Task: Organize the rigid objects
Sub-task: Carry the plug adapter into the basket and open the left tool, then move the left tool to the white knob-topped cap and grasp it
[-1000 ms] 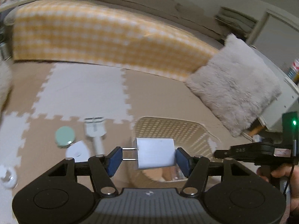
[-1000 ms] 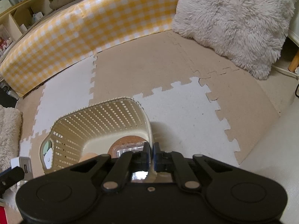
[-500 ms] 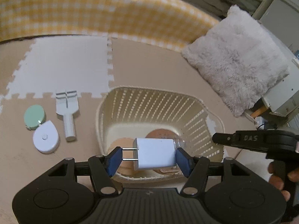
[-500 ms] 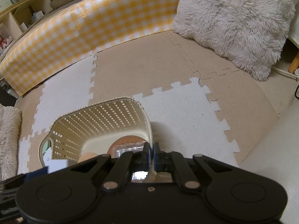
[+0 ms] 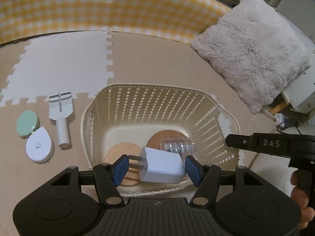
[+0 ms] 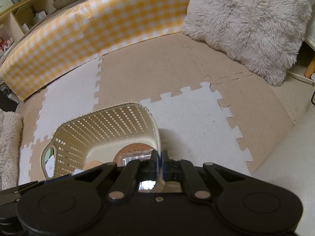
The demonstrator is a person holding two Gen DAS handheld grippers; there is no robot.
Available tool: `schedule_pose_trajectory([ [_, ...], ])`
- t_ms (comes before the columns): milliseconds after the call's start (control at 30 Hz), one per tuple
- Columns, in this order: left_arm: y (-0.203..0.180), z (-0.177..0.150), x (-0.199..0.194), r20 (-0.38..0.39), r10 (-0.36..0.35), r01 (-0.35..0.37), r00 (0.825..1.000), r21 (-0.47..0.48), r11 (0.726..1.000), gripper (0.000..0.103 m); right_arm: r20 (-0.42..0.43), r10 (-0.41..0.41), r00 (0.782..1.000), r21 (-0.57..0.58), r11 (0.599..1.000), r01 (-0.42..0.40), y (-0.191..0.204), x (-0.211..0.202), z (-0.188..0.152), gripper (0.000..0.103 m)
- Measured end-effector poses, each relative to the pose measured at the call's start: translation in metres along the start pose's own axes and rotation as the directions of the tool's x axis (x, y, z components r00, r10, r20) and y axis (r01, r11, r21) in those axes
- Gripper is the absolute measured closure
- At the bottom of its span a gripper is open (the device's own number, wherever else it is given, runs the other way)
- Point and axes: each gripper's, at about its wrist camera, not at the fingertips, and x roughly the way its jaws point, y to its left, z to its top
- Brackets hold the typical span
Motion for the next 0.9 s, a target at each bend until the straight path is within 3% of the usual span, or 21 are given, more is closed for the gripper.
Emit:
schedule_pose_trajectory([
  [500, -0.001, -0.003, -0.006, -0.013, -0.009, 0.009, 1.000, -0.004, 1.000, 0.031, 0.000, -0.001, 1.000, 0.004, 1.000, 0.001, 0.001, 0.000, 0.000, 0.099],
  [667, -0.004, -0.005, -0.017, 0.002, -0.021, 0.021, 1.000, -0.001, 1.000, 0.024, 0.002, 0.000, 1.000, 0.004, 1.000, 0.000, 0.000, 0.000, -0.001, 0.099],
  [900, -0.012, -0.007, -0.046, 0.041, -0.045, 0.042, 0.998, 0.076, 0.996, 0.021, 0.004, -0.003, 1.000, 0.002, 1.000, 0.003, 0.000, 0.000, -0.001, 0.099],
])
